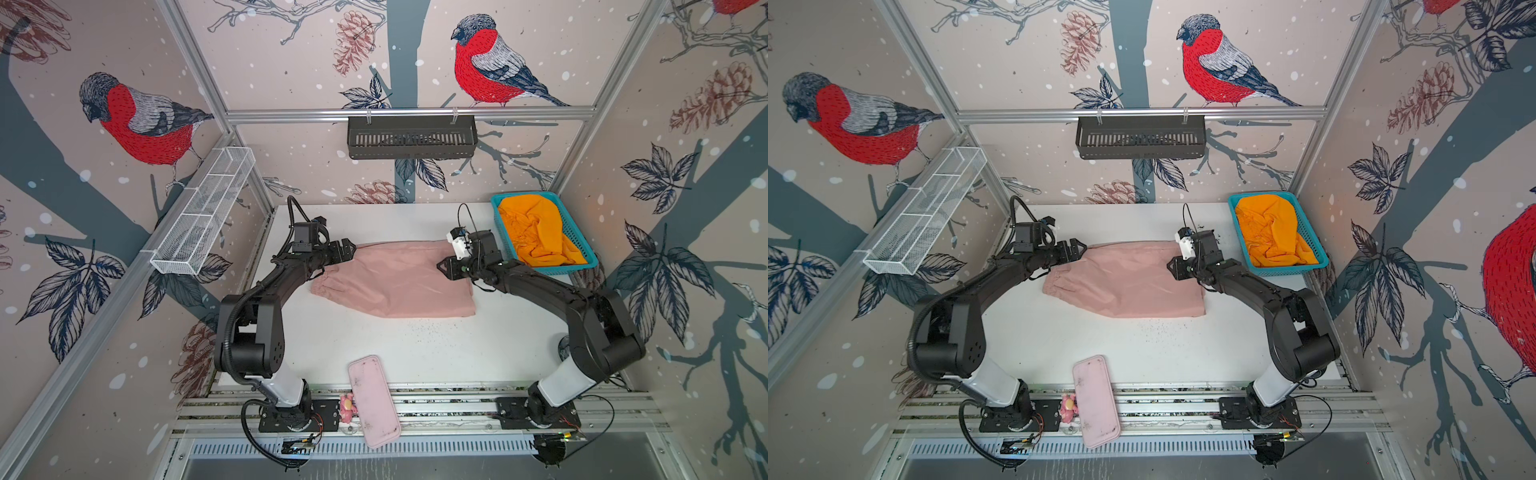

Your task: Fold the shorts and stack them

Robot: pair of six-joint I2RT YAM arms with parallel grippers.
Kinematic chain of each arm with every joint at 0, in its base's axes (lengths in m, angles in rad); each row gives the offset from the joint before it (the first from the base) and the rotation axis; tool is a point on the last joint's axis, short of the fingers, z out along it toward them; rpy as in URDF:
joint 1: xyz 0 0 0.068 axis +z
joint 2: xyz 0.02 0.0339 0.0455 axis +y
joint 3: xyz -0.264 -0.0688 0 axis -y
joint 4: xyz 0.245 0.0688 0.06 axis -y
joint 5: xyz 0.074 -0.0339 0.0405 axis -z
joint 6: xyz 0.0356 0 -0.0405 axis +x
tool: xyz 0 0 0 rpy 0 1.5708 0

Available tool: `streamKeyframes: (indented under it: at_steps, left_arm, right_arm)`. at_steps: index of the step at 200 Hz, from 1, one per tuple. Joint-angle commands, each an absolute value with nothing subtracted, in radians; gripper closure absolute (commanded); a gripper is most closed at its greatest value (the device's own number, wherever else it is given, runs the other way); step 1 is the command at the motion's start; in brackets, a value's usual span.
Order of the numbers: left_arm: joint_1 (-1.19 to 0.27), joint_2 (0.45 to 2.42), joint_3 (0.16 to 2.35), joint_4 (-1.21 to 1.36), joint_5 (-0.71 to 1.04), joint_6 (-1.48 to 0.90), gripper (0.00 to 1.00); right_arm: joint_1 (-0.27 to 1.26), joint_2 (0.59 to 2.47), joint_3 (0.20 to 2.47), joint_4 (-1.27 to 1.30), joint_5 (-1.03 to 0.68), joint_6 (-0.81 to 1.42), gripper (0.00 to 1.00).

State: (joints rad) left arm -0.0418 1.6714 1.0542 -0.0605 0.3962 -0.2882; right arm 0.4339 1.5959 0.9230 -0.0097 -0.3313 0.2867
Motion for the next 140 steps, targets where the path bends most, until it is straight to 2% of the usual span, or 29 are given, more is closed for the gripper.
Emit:
streamKeyframes:
  at_steps: [1,45,72,140]
  left_arm:
    - [-0.044,1.73,1.065,0.057,0.422,-0.29,0.02]
    - [-0.043,1.832,1.048,0.104,0.399,-0.295,0.02]
    - [-0.044,1.906,1.093,0.029,0.366,-0.29,0.02]
    - [-0.049,1.941,1.106,-0.055,0.34,-0.277,0.02]
  right_arm:
    - [0.46,1.557,0.825,0.081,-0.292,0.351,0.71]
    - [0.546,1.428,0.622,0.101,-0.187,0.421,0.73]
    - [0.561,1.348,0.517,0.121,-0.152,0.473,0.73]
    - [0.478,1.441,0.466,0.099,-0.161,0.534,0.73]
